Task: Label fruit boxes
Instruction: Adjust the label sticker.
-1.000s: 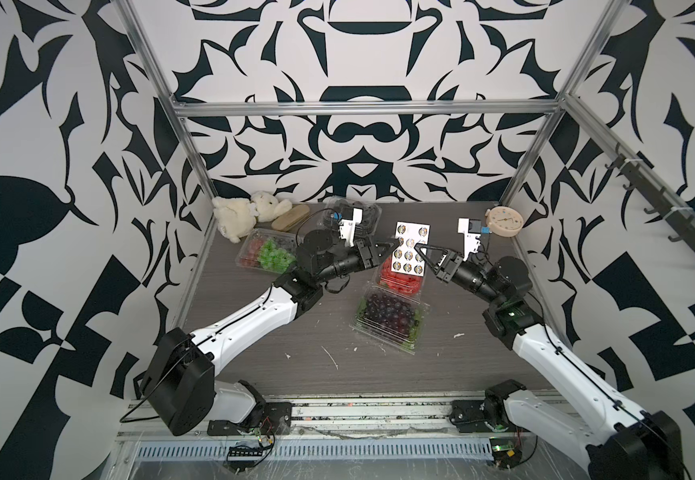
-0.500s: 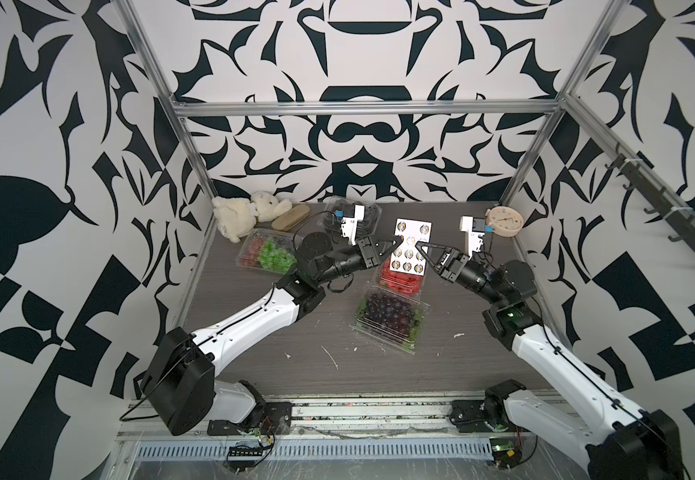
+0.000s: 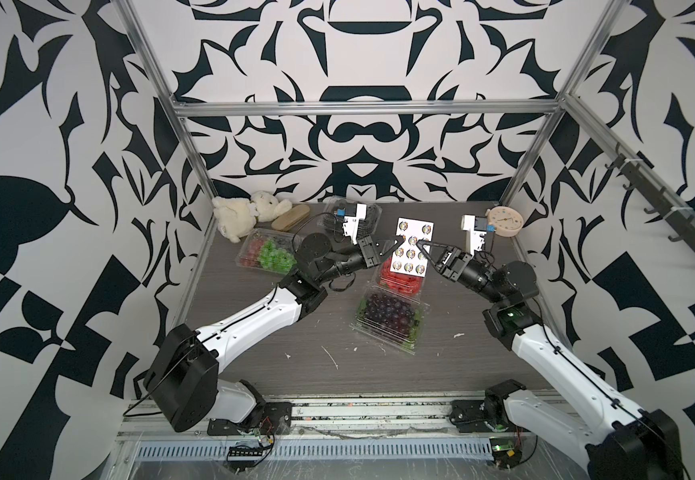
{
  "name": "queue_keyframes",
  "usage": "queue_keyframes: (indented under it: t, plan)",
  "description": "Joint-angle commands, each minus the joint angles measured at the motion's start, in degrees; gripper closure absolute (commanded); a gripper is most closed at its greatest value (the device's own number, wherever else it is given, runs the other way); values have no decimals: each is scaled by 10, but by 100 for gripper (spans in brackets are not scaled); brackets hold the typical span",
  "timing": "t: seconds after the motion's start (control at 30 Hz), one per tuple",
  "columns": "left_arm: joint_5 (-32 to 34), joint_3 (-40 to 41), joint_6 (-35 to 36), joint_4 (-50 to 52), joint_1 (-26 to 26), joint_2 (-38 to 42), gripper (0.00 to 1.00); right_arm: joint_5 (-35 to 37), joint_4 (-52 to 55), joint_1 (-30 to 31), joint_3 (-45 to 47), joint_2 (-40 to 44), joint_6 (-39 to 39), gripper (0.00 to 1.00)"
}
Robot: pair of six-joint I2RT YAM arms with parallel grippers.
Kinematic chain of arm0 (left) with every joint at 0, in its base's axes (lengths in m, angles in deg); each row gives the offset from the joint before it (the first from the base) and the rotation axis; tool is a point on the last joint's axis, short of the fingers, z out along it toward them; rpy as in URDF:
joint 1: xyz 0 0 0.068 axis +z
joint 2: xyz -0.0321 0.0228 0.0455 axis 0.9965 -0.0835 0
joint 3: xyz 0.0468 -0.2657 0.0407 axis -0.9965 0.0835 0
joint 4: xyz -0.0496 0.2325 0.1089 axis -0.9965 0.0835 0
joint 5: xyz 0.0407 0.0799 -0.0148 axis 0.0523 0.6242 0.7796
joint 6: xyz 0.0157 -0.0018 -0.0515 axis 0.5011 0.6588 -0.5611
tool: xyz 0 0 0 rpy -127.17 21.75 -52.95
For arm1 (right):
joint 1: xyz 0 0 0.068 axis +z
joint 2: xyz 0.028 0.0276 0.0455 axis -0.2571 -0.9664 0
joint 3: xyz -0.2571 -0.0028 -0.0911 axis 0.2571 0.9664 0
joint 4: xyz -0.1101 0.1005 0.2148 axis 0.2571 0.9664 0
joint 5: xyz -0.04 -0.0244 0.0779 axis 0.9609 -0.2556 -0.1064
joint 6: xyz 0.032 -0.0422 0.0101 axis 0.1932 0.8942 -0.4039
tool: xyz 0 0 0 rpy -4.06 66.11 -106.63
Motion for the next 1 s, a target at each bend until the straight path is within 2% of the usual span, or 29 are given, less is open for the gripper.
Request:
queue_keyframes:
  t: [0.0, 0.5, 0.6, 0.77, 0.9, 0.97]
  plan:
    - [-10, -11, -1, -24, -4, -6, 100, 6, -41, -1, -17, -3, -6, 87]
    - [-9, -16, 2, -15, -11, -12, 100, 11, -41, -1, -22, -14, -9, 93]
    - [-7, -18, 6, -11, -11, -12, 100, 7, -42, -1, -21, -15, -9, 100]
    - [-11, -22, 5, -11, -11, -17, 100, 6, -45, -1, -20, -17, -10, 96]
    - [-11, -21, 5, -12, -11, -18, 100, 5, -46, -1, -20, -18, -10, 96]
    - [-12, -21, 5, -12, -11, -19, 100, 4, -47, -1, -20, -19, -11, 100]
